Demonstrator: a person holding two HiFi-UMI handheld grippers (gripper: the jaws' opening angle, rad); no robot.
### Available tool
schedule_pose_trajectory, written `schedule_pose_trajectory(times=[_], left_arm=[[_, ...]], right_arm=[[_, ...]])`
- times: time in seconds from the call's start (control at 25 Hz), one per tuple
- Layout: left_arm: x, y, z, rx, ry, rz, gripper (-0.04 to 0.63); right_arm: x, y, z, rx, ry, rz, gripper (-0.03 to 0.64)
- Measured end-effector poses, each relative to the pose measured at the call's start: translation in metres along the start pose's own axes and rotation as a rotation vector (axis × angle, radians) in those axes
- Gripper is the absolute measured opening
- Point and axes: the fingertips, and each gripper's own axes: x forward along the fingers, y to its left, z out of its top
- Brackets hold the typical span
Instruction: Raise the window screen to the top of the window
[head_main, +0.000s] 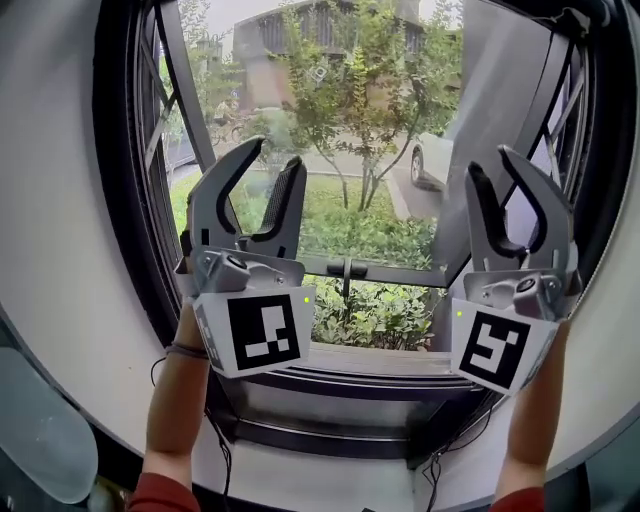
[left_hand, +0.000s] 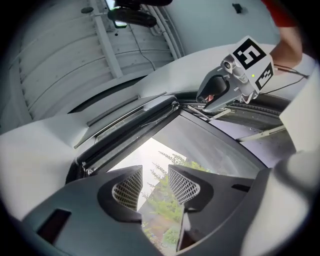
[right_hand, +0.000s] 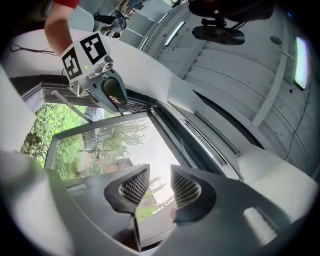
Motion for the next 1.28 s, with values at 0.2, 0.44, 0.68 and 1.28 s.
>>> schedule_pose_trajectory(times=[0.2, 0.44, 0.68, 1.28], left_arm=[[-0.026, -0.016, -0.034, -0.07, 0.063, -0.025, 0.144], [-0.059, -0.045, -0.056, -0.142, 0.127, -0.071, 0.144], [-0.094, -0.07, -0.088, -0.203, 0.197, -0.1, 0.144], [-0.205, -0.146, -0.16, -0.449, 0.437, -0.174, 0.144]], right_arm=[[-0.035, 0.038, -0.009, 0.095, 0.023, 0.046, 0.141], [-0.069, 0.083, -0.035, 0.215, 0.086, 0.092, 0.141], [-0.093, 0.127, -0.056, 0.277, 0.153, 0.157, 0.141], [-0.196, 0.221, -0.093, 0.593, 0.389, 0.294, 0.141]])
